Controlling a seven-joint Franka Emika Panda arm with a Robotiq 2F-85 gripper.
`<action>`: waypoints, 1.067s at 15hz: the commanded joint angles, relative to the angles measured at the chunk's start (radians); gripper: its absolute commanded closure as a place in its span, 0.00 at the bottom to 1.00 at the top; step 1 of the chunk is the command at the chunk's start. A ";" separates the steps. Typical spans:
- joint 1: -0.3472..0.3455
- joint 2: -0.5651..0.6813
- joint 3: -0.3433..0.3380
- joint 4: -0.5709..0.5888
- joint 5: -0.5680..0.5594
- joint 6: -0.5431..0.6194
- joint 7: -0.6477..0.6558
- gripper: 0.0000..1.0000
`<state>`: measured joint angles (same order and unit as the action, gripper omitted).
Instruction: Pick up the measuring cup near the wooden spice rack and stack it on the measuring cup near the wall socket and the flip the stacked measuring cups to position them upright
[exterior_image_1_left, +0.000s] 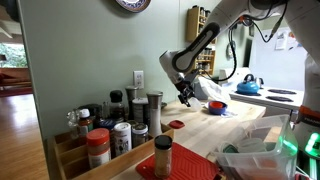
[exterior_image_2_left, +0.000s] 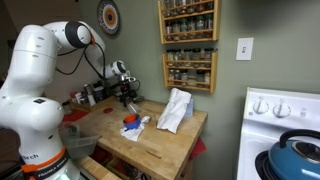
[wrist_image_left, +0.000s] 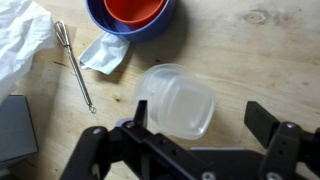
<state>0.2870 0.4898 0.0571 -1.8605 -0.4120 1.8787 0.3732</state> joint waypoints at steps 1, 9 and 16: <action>0.008 0.016 0.007 0.015 0.021 -0.002 0.017 0.00; -0.034 -0.014 0.017 0.023 0.125 0.036 -0.015 0.00; -0.125 -0.029 0.025 0.018 0.375 0.086 -0.108 0.00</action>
<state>0.2074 0.4694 0.0652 -1.8247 -0.1389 1.9288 0.3161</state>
